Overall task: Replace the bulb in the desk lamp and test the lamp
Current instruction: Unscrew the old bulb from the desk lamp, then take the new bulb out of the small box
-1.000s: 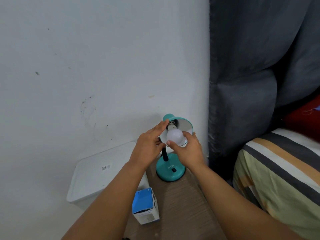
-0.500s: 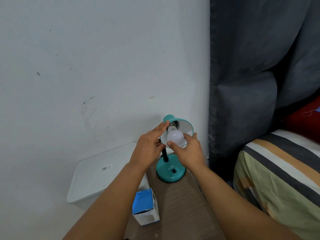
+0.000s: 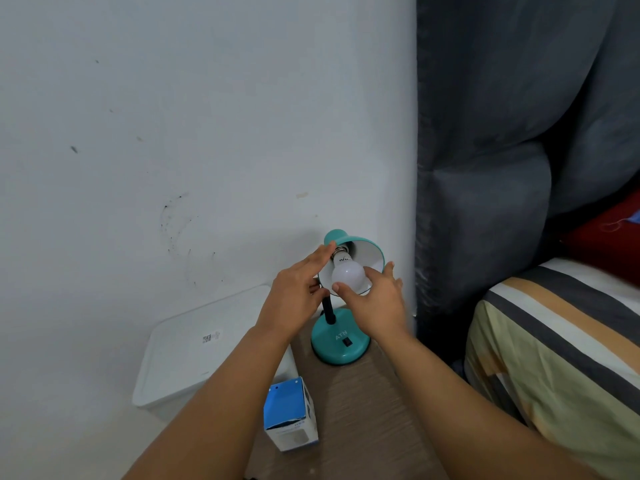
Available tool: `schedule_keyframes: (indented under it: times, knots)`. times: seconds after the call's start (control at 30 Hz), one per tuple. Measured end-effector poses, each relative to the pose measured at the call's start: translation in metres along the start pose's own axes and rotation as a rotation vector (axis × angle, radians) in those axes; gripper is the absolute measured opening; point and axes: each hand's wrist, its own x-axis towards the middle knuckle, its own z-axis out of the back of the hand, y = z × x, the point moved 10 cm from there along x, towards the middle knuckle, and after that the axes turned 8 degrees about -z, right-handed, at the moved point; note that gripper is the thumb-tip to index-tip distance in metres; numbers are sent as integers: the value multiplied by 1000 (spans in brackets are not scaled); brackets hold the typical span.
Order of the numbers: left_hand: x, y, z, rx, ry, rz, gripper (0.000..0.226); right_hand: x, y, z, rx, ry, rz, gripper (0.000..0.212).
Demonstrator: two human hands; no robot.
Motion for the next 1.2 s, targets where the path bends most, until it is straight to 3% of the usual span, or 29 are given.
schedule_keyframes:
  times: [0.33,0.8,1.0,1.2]
  knots:
    - [1,0,0,23,1,2,92,-8,7,13,-50,-69,113,69]
    - [-25,-27,1,107,73,91,87,-57,-38,46,107,-30,155,71]
    - [-92,-48,8,75,-39,167,64,-99,-81,47,133,30,133,63]
    - [-206,-32,-30,80,-37,340,54,-138,-137,15,73,183,32,58]
